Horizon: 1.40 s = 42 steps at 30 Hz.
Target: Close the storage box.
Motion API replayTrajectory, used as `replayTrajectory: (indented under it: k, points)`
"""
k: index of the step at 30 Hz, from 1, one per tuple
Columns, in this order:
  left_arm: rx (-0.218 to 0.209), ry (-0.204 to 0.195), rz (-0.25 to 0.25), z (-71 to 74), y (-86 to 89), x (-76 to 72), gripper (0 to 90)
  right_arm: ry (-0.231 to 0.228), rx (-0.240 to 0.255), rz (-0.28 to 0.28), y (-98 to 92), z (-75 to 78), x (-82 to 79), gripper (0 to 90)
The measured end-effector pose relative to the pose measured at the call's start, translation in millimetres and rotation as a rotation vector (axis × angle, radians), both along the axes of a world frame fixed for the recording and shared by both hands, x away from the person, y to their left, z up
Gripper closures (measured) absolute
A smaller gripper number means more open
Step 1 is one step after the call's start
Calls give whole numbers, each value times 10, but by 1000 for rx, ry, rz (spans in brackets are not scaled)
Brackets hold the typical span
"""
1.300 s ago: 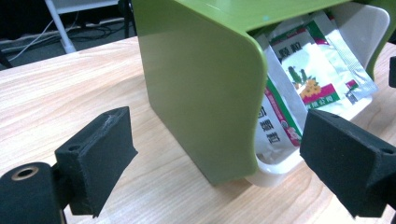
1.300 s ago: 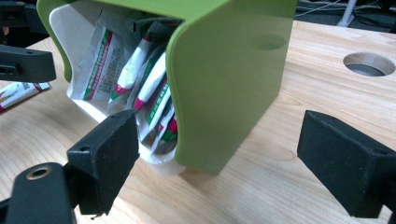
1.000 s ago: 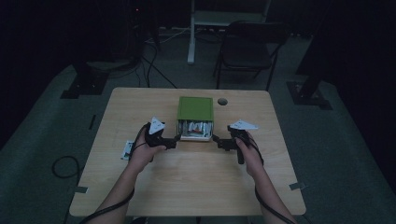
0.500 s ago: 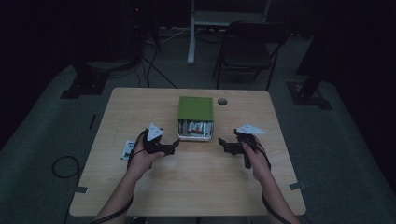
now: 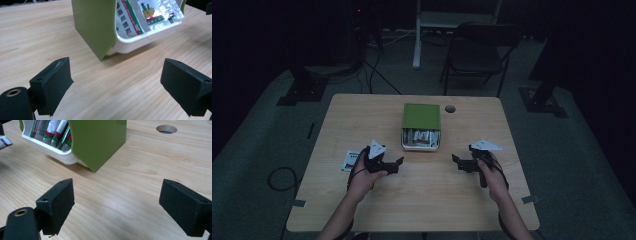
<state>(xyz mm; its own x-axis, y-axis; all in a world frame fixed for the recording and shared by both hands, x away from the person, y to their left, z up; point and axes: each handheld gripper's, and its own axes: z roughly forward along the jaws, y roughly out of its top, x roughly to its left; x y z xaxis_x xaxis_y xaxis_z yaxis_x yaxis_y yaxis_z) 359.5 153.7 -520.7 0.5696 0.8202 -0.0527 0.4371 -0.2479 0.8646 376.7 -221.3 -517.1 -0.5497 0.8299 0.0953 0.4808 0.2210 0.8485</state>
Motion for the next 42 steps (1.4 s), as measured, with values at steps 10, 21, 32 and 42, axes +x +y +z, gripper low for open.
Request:
replayTrajectory:
  k: [10,21,32,42]
  points:
    - [32,11,30,-66,15,-142,102,8,-19,-20,-97,-63,-107,123]
    - [31,45,74,-139,76,-292,102,22,-45,-52,-237,-130,-221,123]
    - [22,44,122,-127,192,-413,103,17,-86,-125,-429,-150,-321,123]
    - [23,50,141,-131,336,-516,102,42,-114,-218,-614,-213,-391,123]
